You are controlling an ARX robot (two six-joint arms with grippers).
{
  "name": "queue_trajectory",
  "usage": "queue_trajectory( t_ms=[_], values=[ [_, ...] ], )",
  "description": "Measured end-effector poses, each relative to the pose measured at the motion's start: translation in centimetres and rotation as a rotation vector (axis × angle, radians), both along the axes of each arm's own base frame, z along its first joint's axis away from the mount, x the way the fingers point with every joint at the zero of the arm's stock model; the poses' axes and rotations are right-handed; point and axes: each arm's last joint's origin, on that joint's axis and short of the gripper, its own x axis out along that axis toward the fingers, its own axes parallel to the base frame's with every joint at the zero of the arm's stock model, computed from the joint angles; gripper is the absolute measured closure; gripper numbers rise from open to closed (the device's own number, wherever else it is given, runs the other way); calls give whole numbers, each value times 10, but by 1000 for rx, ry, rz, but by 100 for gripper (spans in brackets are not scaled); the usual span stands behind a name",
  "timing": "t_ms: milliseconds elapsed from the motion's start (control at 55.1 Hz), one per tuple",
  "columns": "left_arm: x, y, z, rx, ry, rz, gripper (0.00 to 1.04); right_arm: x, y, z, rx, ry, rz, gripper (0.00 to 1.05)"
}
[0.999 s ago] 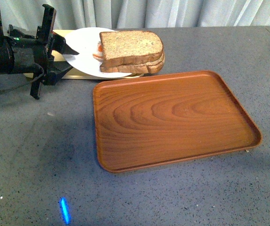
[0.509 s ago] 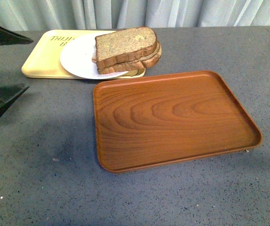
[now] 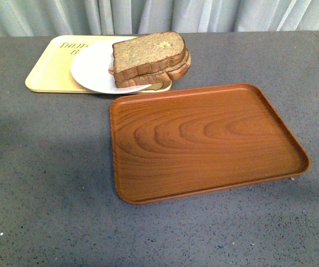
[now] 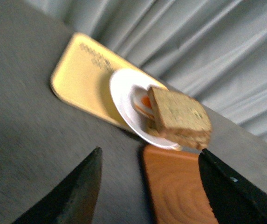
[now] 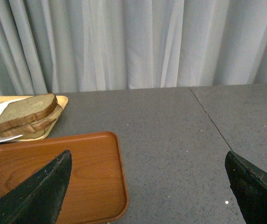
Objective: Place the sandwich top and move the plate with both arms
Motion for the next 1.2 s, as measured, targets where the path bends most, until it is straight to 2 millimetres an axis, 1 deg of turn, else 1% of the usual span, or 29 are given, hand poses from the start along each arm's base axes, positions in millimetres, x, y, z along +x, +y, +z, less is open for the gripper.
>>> queue_trajectory(
  t_ms=[54, 91, 109, 145, 218, 291, 327, 599, 672, 781, 999, 1199],
  values=[
    [-9, 2, 7, 136, -73, 103, 53, 0, 0, 0, 0, -1, 0, 9],
    [-15, 4, 11, 266, -108, 163, 60, 0, 0, 0, 0, 0, -1, 9],
    [-16, 4, 12, 292, -113, 173, 62, 0, 0, 0, 0, 0, -1, 9],
    [-21, 5, 16, 384, -131, 190, 69, 0, 0, 0, 0, 0, 0, 9],
    [-27, 5, 19, 463, -140, 183, 80, 0, 0, 0, 0, -1, 0, 9],
    [-37, 4, 22, 537, -142, 172, 98, 0, 0, 0, 0, -1, 0, 9],
    [-40, 4, 23, 547, -142, 173, 103, 0, 0, 0, 0, -1, -1, 9],
    [-56, 4, 38, 574, -170, 177, 103, 0, 0, 0, 0, 0, 0, 9],
    [-62, 4, 39, 577, -148, 170, 103, 0, 0, 0, 0, 0, 0, 9],
    [-69, 4, 44, 577, -161, 174, 103, 0, 0, 0, 0, 0, 0, 9],
    [-81, 4, 49, 578, -178, 179, 103, 0, 0, 0, 0, 0, -1, 9],
    [-87, 4, 50, 577, -182, 180, 103, 0, 0, 0, 0, 0, 0, 9]
  ],
)
